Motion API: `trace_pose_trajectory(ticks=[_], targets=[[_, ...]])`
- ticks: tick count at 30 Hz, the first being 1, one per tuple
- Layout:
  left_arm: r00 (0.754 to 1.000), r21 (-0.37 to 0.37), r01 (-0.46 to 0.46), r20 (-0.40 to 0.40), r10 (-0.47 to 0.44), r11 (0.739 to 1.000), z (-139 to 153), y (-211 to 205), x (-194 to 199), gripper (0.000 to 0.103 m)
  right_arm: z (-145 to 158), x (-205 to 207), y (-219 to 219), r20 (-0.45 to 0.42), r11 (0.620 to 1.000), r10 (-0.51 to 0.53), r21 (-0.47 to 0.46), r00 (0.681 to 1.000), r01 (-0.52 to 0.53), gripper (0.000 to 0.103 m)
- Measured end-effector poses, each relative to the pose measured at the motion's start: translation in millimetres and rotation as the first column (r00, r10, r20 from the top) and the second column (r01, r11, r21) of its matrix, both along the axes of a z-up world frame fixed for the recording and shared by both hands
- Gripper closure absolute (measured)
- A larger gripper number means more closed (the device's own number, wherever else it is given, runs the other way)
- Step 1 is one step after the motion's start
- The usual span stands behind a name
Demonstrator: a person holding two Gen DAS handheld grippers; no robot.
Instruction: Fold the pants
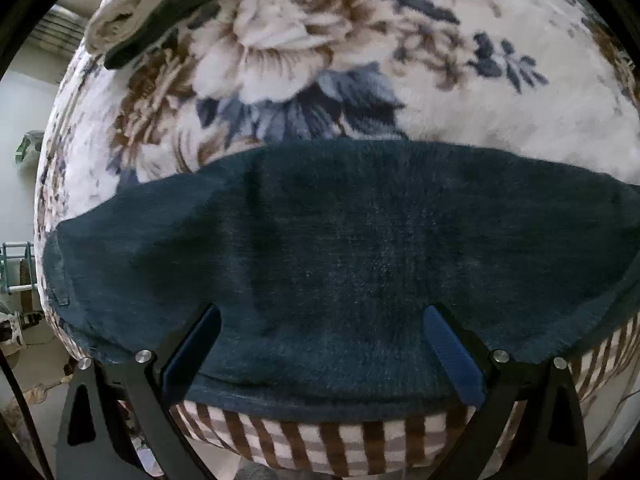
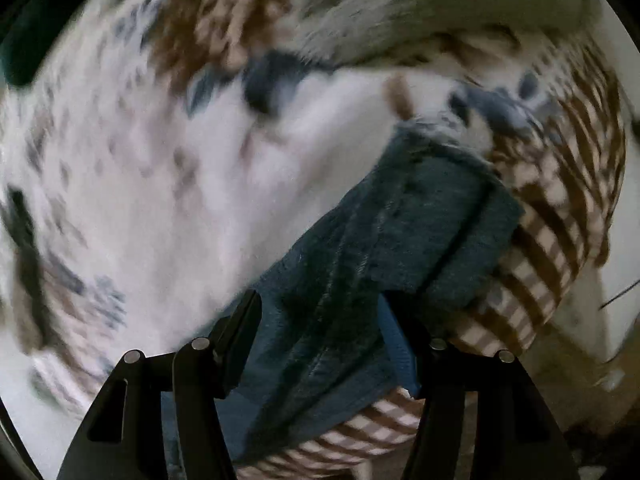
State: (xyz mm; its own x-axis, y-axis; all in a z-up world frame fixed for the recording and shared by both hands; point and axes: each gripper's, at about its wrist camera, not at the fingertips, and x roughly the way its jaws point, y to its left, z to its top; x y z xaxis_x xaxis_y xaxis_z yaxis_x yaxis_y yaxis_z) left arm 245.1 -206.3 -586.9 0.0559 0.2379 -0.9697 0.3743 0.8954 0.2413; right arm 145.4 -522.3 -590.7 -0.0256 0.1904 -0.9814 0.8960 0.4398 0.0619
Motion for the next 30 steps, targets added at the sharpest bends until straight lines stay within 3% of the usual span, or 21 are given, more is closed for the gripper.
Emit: trace_pose_trajectory(ticks=[3, 9, 11, 14, 16, 18, 20, 22, 23, 25, 27, 30], targets=[[0.999, -0.001, -0.007, -0.035, 0.007, 1.0, -8.0, 7.1, -3.5, 0.0, 1.1, -20.2, -0.9, -0.079, 0.998, 0.021, -0.054, 0.997, -0.025, 0.047], [0.995, -0.02, -0.042, -0.086, 0.04, 0.999, -17.7, 25.5, -17.4, 0.0, -4.3, -111.9, -17.2, -0.162, 0.996, -0.086, 0.023, 0.983, 0.091, 0.047], [0.995, -0.027, -0.045, -0.09, 0.042, 0.999, -17.4, 27.4, -19.9, 0.0, 3.8, -132.1, -28.7, -0.085, 0.982, -0.185, 0.022, 0.979, 0.187, 0.046], [0.995, -0.042, -0.04, -0.09, 0.036, 0.998, -15.0, 26.6, -20.9, 0.0, 21.4, -149.8, -51.0, 0.11, 0.939, -0.343, 0.022, 0.933, 0.342, 0.046], [0.996, -0.054, -0.033, -0.085, 0.028, 0.998, -11.2, 23.1, -20.4, 0.0, 21.1, -144.6, -58.9, 0.153, 0.934, -0.356, 0.016, 0.922, 0.358, 0.046], [0.997, -0.068, -0.025, -0.073, 0.021, 0.997, -7.0, 18.6, -20.7, 0.0, 9.1, -133.5, -65.7, 0.163, 0.941, -0.338, 0.044, 0.927, 0.336, 0.047], [0.998, -0.086, -0.021, -0.057, 0.016, 0.996, -1.6, 15.6, -17.1, 0.0, 2.1, -117.6, -62.6, 0.163, 0.96, -0.28, 0.045, 0.946, 0.276, 0.093], [0.999, -0.117, -0.031, -0.024, 0.028, 0.993, 7.3, 18.4, -14.3, 0.0, 18.4, -82.7, -44.5, 0.179, 0.989, -0.126, -0.049, 0.976, 0.137, 0.094], [0.999, -0.14, -0.043, 0.001, 0.043, 0.989, 14.0, 23.1, -12.1, 0.0, 31.9, -66.5, -35.5, 0.175, 0.991, -0.023, -0.128, 0.984, 0.046, 0.094], [0.996, -0.172, -0.071, 0.032, 0.078, 0.982, 24.2, 35.3, -4.9, 0.0, 44.0, -54.2, -29.0, 0.129, 0.972, 0.046, -0.234, 0.991, -0.015, 0.094], [0.992, -0.198, -0.107, 0.048, 0.118, 0.974, 31.6, 53.1, 1.6, 0.0, 23.5, -63.4, -39.1, 0.071, 0.979, -0.015, -0.2, 0.997, 0.029, 0.093], [0.981, -0.208, -0.179, 0.038, 0.191, 0.962, 40.8, 91.0, 15.8, 0.0, -18.6, -63.1, -42.8, -0.072, 0.998, -0.037, -0.046, 0.997, 0.034, 0.078]])
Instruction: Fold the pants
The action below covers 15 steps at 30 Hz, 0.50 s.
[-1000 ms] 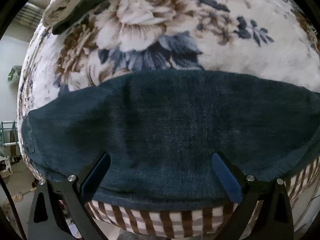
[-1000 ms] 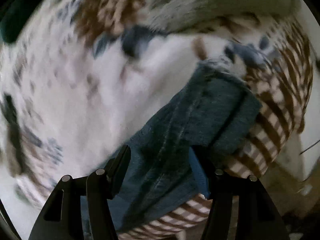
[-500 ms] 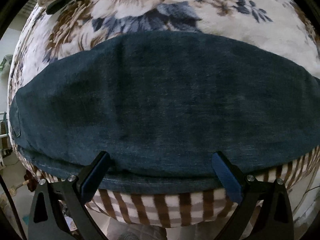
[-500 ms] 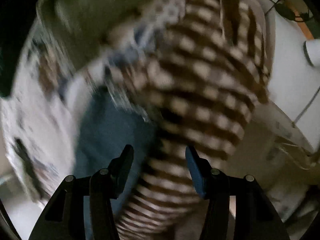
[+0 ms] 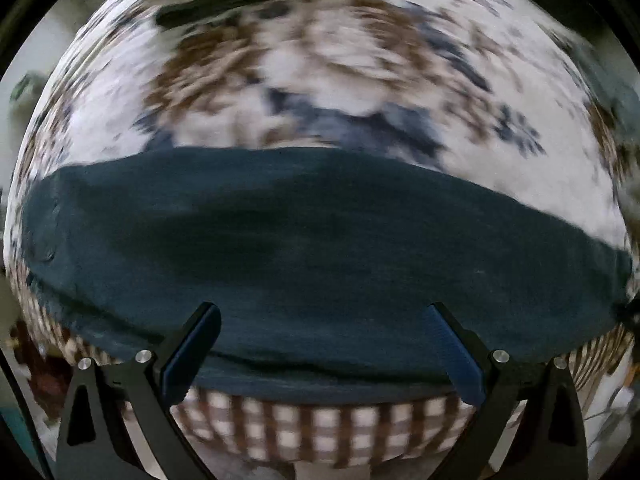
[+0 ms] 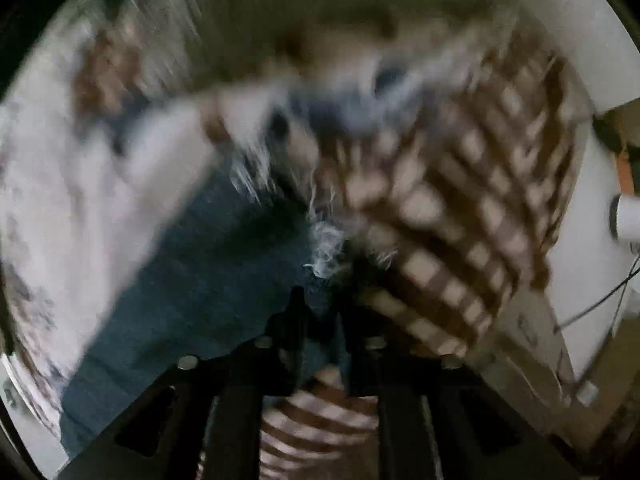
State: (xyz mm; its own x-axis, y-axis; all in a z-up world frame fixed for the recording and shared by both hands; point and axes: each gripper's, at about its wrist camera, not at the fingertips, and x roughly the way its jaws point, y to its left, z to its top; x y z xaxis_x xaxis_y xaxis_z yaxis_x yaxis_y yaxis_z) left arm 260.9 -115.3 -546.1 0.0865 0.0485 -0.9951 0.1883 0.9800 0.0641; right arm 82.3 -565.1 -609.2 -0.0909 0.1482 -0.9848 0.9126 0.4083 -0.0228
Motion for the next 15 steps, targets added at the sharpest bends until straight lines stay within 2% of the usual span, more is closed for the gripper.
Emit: trace_pose_trajectory(ticks=[2, 4, 6, 8, 10, 11, 13, 15], targets=[[0.999, -0.002, -0.051, 0.02, 0.051, 0.999, 12.5, 33.3, 8.7, 0.0, 8.8, 7.5, 8.6, 0.002, 1.0, -0.019, 0.018, 1.0, 0.019, 0.064], [0.993, -0.013, -0.107, 0.04, 0.107, 0.994, 26.7, 71.9, 16.3, 0.0, 39.2, 1.9, 21.8, 0.066, 0.999, -0.034, -0.006, 0.997, 0.034, 0.045], [0.986, -0.018, -0.16, 0.045, 0.161, 0.987, 35.0, 102.5, 20.4, 0.0, 72.9, 10.0, 50.1, 0.133, 0.998, -0.032, -0.047, 0.991, 0.039, 0.038], [0.973, -0.036, -0.224, 0.042, 0.226, 0.974, 44.1, 145.1, 24.8, 0.0, 92.7, 24.0, 95.0, 0.198, 0.999, -0.011, -0.035, 0.98, 0.018, 0.038], [0.958, -0.047, -0.284, 0.027, 0.285, 0.958, 46.3, 189.4, 22.4, 0.0, 92.9, 46.7, 149.2, 0.259, 0.998, 0.017, 0.047, 0.966, -0.03, 0.038], [0.949, -0.049, -0.313, 0.019, 0.315, 0.948, 47.1, 212.7, 22.0, 0.0, 86.3, 55.9, 183.9, 0.291, 0.991, 0.021, 0.122, 0.957, -0.059, 0.038], [0.927, -0.048, -0.375, 0.009, 0.376, 0.926, 46.6, 251.2, 11.3, 0.0, 68.6, 71.1, 240.7, 0.324, 0.966, 0.015, 0.24, 0.946, -0.097, 0.038], [0.897, -0.074, -0.441, -0.028, 0.44, 0.894, 36.6, 296.6, 14.7, 0.0, 48.6, 82.9, 298.9, 0.339, 0.938, -0.031, 0.336, 0.94, -0.09, 0.038]])
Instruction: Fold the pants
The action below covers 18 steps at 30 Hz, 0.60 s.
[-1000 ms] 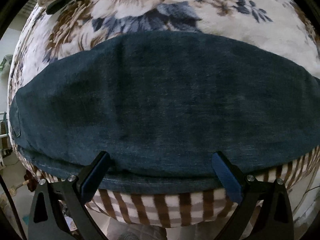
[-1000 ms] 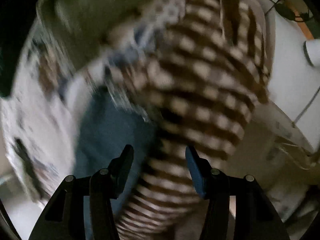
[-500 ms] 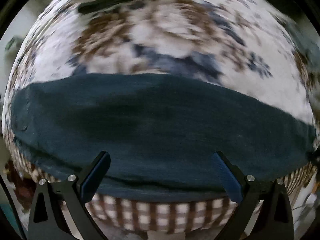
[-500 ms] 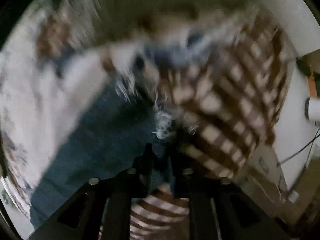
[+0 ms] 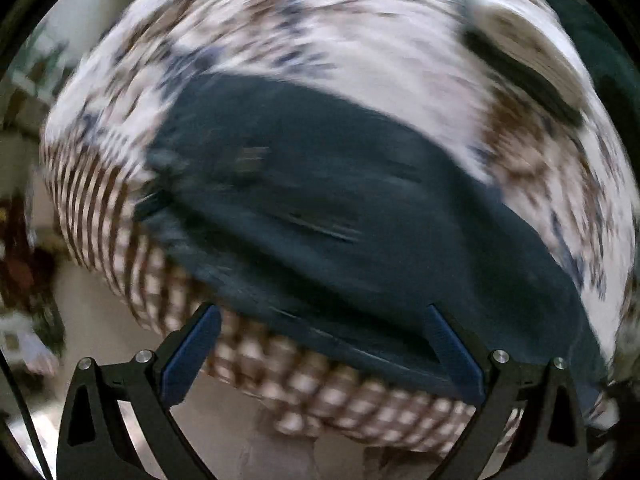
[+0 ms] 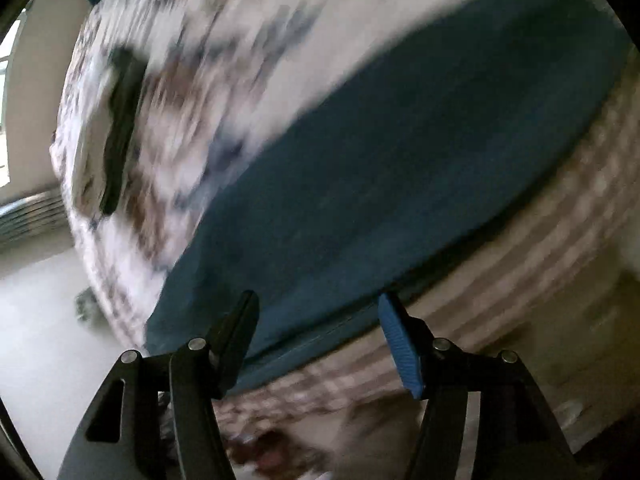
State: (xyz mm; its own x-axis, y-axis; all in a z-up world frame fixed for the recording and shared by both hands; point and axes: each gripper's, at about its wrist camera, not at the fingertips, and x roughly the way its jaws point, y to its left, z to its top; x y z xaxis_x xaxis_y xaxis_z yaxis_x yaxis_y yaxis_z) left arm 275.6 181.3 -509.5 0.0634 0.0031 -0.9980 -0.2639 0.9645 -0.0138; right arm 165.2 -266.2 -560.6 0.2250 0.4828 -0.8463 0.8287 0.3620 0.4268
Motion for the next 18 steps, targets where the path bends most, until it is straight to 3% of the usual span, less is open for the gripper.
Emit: trace_pose_trajectory(ticks=[4, 7, 9, 12, 14, 15, 16, 18], targets=[[0.989, -0.082, -0.149, -0.009, 0.148, 0.986, -19.8, 78.8, 12.3, 0.004, -37.7, 11.2, 65.9, 0.006, 0.995, -0.068, 0.077, 0.998, 0.067, 0.038], [0.973, -0.117, -0.228, 0.004, 0.23, 0.967, -33.8, 117.0, 21.7, 0.013, -63.4, 14.4, 85.9, -0.008, 0.982, -0.165, 0.088, 0.986, 0.165, 0.039], [0.964, -0.135, -0.264, -0.002, 0.266, 0.955, -44.3, 131.7, 26.3, 0.013, -79.6, 12.4, 92.9, -0.025, 0.974, -0.216, 0.069, 0.976, 0.217, 0.04], [0.943, -0.188, -0.33, -0.021, 0.333, 0.925, -62.8, 146.7, 31.8, 0.013, -88.6, 9.9, 96.4, -0.032, 0.965, -0.256, 0.056, 0.966, 0.258, 0.049], [0.927, -0.211, -0.371, -0.028, 0.373, 0.905, -70.7, 150.4, 33.9, 0.013, -90.2, 11.0, 98.9, -0.034, 0.966, -0.253, 0.042, 0.967, 0.254, 0.059], [0.921, -0.212, -0.386, -0.026, 0.39, 0.898, -71.6, 152.5, 33.9, 0.014, -89.9, 11.0, 99.6, -0.04, 0.97, -0.238, 0.028, 0.97, 0.24, 0.071], [0.914, -0.215, -0.399, -0.015, 0.406, 0.891, -70.3, 153.3, 32.9, 0.019, -86.3, 4.1, 95.8, -0.051, 0.973, -0.23, 0.016, 0.972, 0.231, 0.082], [0.908, -0.204, -0.408, 0.005, 0.418, 0.89, -64.2, 153.0, 30.3, 0.03, -85.4, -4.0, 92.4, -0.054, 0.97, -0.242, 0.014, 0.969, 0.243, 0.085]])
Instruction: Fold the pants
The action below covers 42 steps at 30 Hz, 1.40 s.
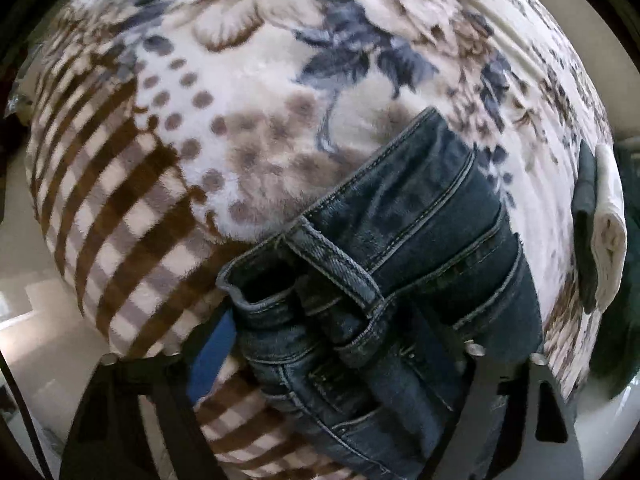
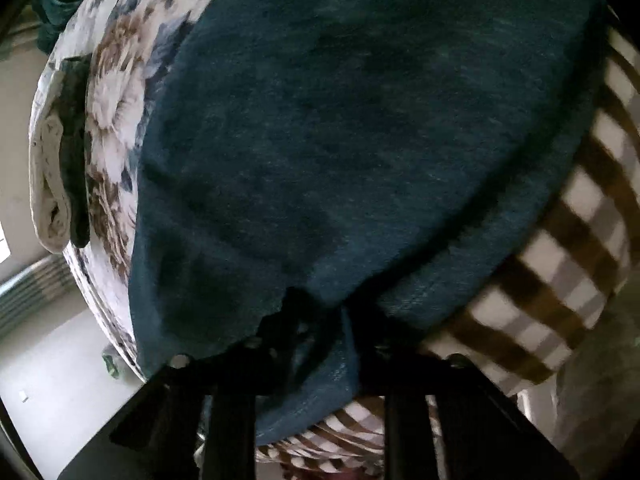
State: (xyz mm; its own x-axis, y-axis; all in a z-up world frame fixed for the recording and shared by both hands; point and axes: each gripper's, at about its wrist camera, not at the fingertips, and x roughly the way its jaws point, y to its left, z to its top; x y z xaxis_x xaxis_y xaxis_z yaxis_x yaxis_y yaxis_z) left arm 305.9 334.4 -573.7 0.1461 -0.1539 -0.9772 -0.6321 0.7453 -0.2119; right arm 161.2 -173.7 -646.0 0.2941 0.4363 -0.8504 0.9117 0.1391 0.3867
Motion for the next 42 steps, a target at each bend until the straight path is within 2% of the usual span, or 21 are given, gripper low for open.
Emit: trace_pose_trajectory(ticks=[5, 7, 9, 10, 15, 18, 22, 25, 26, 28, 33, 35, 36, 37, 39, 40, 42], targets=[[0.998, -0.001, -0.046, 0.037, 0.046, 0.999, 12.5, 10.1, -15.0, 0.031, 17.6, -4.3, -7.0, 0.064, 0.999, 0.052, -0.009, 0.997, -0.052, 0.081], [0.998, -0.004, -0.053, 0.032, 0.053, 0.999, 5.7, 13.5, -16.8, 0.026, 12.3, 0.0, -6.1, 0.065, 0.998, 0.064, 0.015, 0.996, -0.065, 0.068], [0.998, -0.001, -0.066, 0.024, 0.066, 0.998, -0.5, 14.6, -19.0, 0.018, 5.6, 1.3, -7.0, 0.085, 0.998, 0.034, 0.044, 0.996, -0.037, 0.062], [0.997, -0.005, -0.074, 0.019, 0.074, 0.997, -5.8, 17.7, -17.4, 0.018, 3.7, 0.7, -7.8, 0.092, 0.998, 0.021, 0.054, 0.995, -0.026, 0.059], [0.993, -0.042, -0.114, 0.024, 0.115, 0.993, -7.3, 29.5, -18.3, 0.018, 5.7, -0.6, -5.0, 0.128, 0.997, 0.001, 0.074, 0.992, -0.011, 0.057], [0.99, -0.085, -0.132, 0.046, 0.137, 0.988, 5.1, 32.6, -26.5, 0.018, 10.2, -1.1, 2.3, 0.145, 0.996, 0.009, 0.083, 0.989, -0.021, 0.057], [0.974, -0.162, -0.183, 0.106, 0.201, 0.97, 23.5, 38.2, -47.2, 0.018, 1.8, -0.2, 12.9, 0.118, 0.994, 0.068, 0.074, 0.991, -0.077, 0.057], [0.961, -0.205, -0.221, 0.12, 0.248, 0.954, 12.5, 41.7, -47.5, 0.018, -6.8, 2.6, 13.2, 0.108, 0.995, 0.062, 0.067, 0.992, -0.07, 0.057], [0.96, -0.208, -0.231, 0.111, 0.258, 0.95, 6.5, 44.0, -46.6, 0.018, -8.5, 5.6, 13.5, 0.106, 0.995, 0.065, 0.062, 0.992, -0.072, 0.056], [0.959, -0.205, -0.244, 0.092, 0.267, 0.948, -6.7, 43.8, -36.3, 0.016, -9.4, 10.6, 14.4, 0.115, 0.995, 0.074, 0.055, 0.991, -0.08, 0.048], [0.971, -0.157, -0.212, 0.075, 0.226, 0.965, -20.1, 39.0, -18.0, 0.015, -4.6, 18.2, 16.0, 0.158, 0.992, 0.111, 0.041, 0.981, -0.118, 0.048], [0.974, -0.114, -0.195, 0.09, 0.206, 0.974, -16.8, 34.5, -17.2, 0.021, -5.6, 18.6, 17.2, 0.158, 0.99, 0.132, 0.026, 0.979, -0.138, 0.05], [0.977, -0.091, -0.182, 0.097, 0.191, 0.979, -15.2, 30.9, -14.7, 0.031, -6.4, 20.3, 18.3, 0.144, 0.989, 0.144, 0.012, 0.979, -0.147, 0.061], [0.983, -0.05, -0.154, 0.098, 0.158, 0.987, -11.9, 25.8, -11.8, 0.046, -6.0, 21.6, 19.3, 0.119, 0.987, 0.161, -0.011, 0.98, -0.161, 0.079], [0.987, -0.007, -0.115, 0.116, 0.115, 0.993, -3.9, 18.8, -11.0, 0.062, -3.0, 21.8, 20.8, 0.09, 0.984, 0.172, -0.055, 0.981, -0.167, 0.086], [0.988, 0.019, -0.091, 0.128, 0.088, 0.996, 2.9, 14.7, -10.1, 0.067, 0.0, 21.1, 21.8, 0.093, 0.985, 0.167, -0.066, 0.982, -0.161, 0.09], [0.987, 0.035, -0.083, 0.144, 0.077, 0.996, 14.7, 12.8, -13.5, 0.069, 11.6, 21.2, 25.0, 0.102, 0.979, 0.186, -0.107, 0.977, -0.176, 0.091]])
